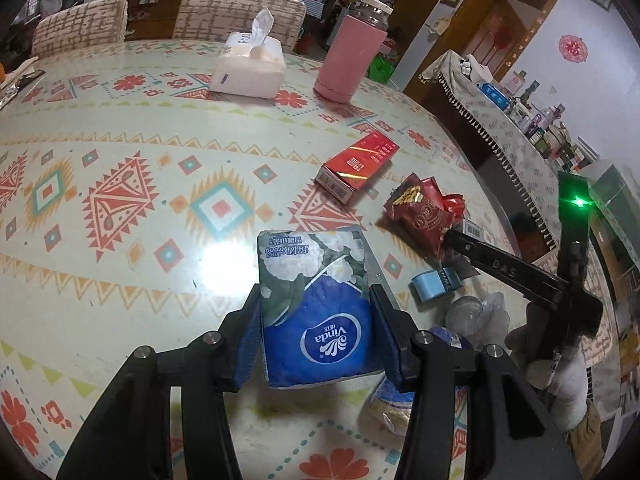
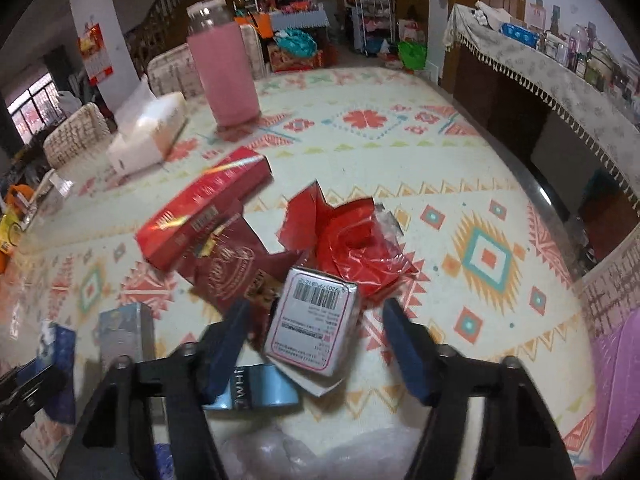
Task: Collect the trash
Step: 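Grasp the small white barcode box with the right tool, then drop the white box and Vinda pack into the purple wastebasket with both tools, then move the left tool over the grey plastic-wrapped box on the table, then grasp the grey wrapped box with the left tool while the right tool grasps the clear plastic bag, then carry the grey box and plastic bag to the purple wastebasket and open both tools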
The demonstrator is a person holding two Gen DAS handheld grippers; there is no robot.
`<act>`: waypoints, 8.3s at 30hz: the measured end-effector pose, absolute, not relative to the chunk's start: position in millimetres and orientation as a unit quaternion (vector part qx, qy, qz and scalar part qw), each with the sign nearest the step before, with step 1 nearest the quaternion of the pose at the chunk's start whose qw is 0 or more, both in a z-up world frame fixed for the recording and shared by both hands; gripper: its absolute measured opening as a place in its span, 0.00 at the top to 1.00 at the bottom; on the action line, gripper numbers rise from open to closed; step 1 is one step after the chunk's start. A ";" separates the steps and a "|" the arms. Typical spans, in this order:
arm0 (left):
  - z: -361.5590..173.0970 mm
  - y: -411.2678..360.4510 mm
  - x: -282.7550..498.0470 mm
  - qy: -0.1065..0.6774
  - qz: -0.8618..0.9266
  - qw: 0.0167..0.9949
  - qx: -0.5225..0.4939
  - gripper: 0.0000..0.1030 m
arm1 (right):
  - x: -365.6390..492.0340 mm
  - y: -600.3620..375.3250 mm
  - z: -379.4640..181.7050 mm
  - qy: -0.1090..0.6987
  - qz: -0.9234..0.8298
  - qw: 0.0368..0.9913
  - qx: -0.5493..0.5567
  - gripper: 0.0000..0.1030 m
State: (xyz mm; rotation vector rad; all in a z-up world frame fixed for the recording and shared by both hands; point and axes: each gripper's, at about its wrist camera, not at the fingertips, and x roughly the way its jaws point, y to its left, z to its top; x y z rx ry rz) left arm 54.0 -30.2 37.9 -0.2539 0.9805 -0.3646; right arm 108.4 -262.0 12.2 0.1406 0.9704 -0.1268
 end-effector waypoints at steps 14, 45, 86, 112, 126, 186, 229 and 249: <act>37.6 -29.5 52.4 0.458 -0.165 0.865 -0.120 0.52 | 36.1 -298.7 59.2 0.419 -0.037 0.898 0.131 0.63; 119.4 -251.1 -10.0 0.442 -0.359 0.822 -0.005 0.52 | -172.9 -481.3 89.0 0.305 -0.114 0.910 0.256 0.63; 93.4 -154.3 6.9 0.448 -0.220 0.866 -0.025 0.33 | -123.4 -431.1 47.0 0.322 -0.018 0.897 0.304 0.13; 21.5 -103.7 76.1 0.510 -0.131 0.850 -0.029 0.82 | -74.3 -341.3 17.7 0.344 -0.002 0.913 0.217 0.13; 22.5 -105.5 83.3 0.510 -0.151 0.846 -0.034 0.43 | -67.3 -337.1 12.8 0.362 -0.014 0.910 0.204 0.13; 26.0 -0.8 74.6 0.479 -0.155 0.849 -0.163 0.57 | -2.4 -248.3 27.1 0.424 0.018 0.896 0.130 0.13; 18.4 -119.9 51.6 0.481 -0.138 0.864 0.064 0.48 | -47.4 -292.9 13.0 0.372 0.029 0.914 0.160 0.62; 107.1 -251.7 1.0 0.449 -0.318 0.835 0.035 0.48 | -144.5 -441.9 63.5 0.308 -0.080 0.922 0.220 0.62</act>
